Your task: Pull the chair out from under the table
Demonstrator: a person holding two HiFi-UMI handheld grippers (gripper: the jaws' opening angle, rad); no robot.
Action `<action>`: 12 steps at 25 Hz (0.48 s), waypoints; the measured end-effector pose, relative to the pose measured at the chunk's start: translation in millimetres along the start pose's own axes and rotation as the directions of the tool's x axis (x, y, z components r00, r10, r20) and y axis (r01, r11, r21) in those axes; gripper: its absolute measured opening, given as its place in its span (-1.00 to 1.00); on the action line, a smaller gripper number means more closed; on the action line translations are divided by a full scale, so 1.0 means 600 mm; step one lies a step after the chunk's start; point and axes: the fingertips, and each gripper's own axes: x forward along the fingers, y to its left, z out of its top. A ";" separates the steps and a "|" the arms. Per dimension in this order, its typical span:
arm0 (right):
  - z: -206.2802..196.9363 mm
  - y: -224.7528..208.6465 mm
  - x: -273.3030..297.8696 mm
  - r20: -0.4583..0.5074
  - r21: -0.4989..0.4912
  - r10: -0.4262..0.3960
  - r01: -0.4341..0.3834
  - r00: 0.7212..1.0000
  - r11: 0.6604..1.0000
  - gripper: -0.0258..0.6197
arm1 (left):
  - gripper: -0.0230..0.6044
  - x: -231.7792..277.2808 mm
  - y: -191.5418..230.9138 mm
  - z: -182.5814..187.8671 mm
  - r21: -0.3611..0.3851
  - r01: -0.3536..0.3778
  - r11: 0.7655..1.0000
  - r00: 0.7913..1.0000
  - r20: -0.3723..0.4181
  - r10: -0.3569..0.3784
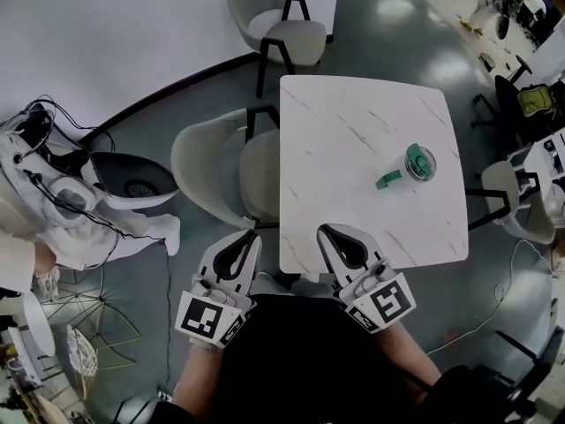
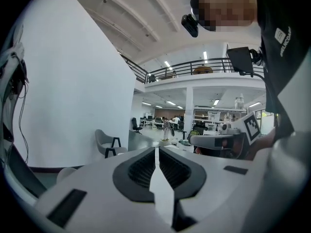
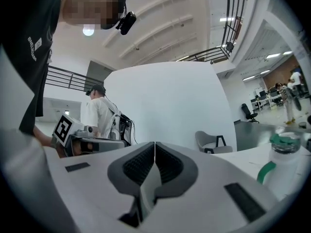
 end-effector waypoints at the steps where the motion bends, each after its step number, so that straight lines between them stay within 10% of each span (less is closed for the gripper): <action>1: -0.002 -0.002 0.000 -0.002 0.003 0.002 -0.002 1.000 1.000 -0.88 | -0.90 0.001 0.000 -0.001 0.003 -0.005 1.000 1.000 -0.005 0.005; 12: -0.030 -0.007 0.067 -0.064 0.001 -0.038 0.038 0.997 0.999 -0.88 | -0.90 0.017 0.091 -0.011 -0.022 -0.002 1.000 1.000 -0.014 0.002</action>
